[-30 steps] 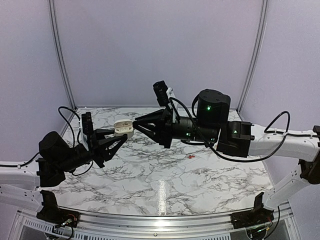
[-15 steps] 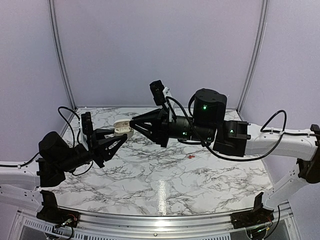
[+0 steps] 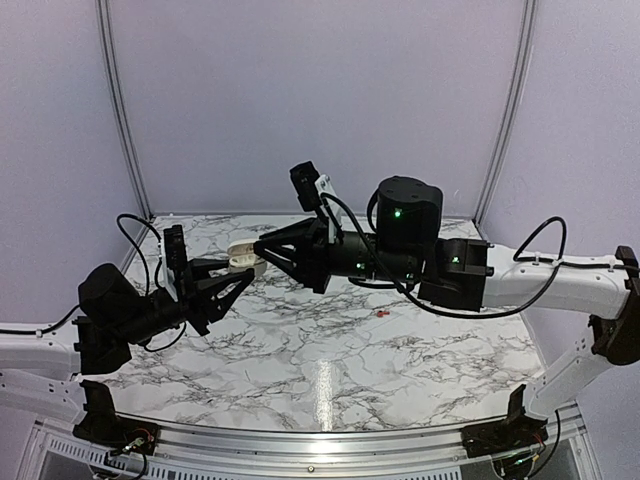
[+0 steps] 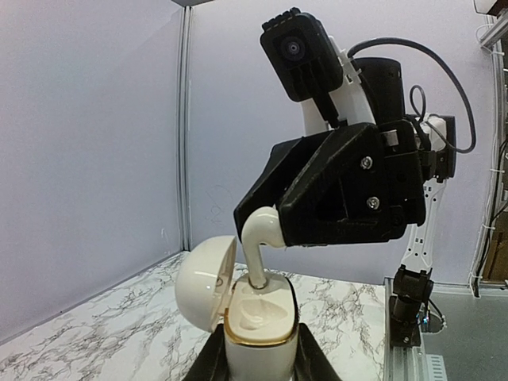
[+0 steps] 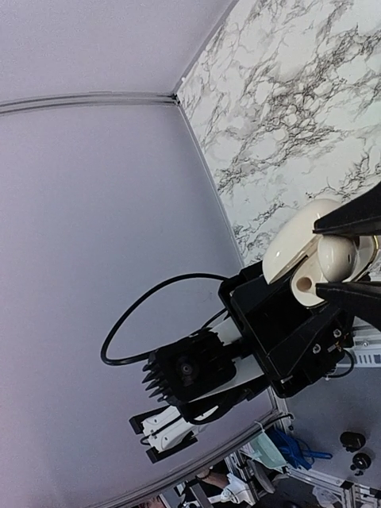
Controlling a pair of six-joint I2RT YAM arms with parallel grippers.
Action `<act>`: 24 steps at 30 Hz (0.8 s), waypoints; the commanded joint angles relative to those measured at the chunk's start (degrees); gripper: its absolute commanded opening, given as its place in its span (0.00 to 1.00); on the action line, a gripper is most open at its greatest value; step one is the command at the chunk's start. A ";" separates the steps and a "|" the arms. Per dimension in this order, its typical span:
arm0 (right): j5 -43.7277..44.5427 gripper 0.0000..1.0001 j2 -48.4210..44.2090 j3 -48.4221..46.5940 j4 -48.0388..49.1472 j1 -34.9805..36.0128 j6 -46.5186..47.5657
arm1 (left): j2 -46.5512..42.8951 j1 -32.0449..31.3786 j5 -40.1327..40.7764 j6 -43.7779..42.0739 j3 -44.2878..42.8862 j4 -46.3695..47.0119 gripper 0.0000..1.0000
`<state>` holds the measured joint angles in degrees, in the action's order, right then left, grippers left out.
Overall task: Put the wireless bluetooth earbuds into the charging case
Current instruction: Insert the right earbud into the right side groove of the charging case.
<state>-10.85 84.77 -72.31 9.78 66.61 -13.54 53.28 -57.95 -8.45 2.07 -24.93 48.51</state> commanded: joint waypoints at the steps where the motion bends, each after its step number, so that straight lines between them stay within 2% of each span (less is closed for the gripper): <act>1: 2.48 0.13 0.74 -2.61 -3.19 0.45 -0.54 | -0.63 0.12 0.00 -1.01 0.21 2.99 0.00; 24: 3.94 0.16 1.37 -3.30 -7.23 1.51 1.30 | -1.18 0.12 1.66 -0.48 0.42 3.69 0.00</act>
<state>-8.71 84.82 -72.60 6.92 66.85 -13.41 53.28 -57.95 -7.01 1.96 -24.25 48.21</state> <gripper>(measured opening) 0.172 0.240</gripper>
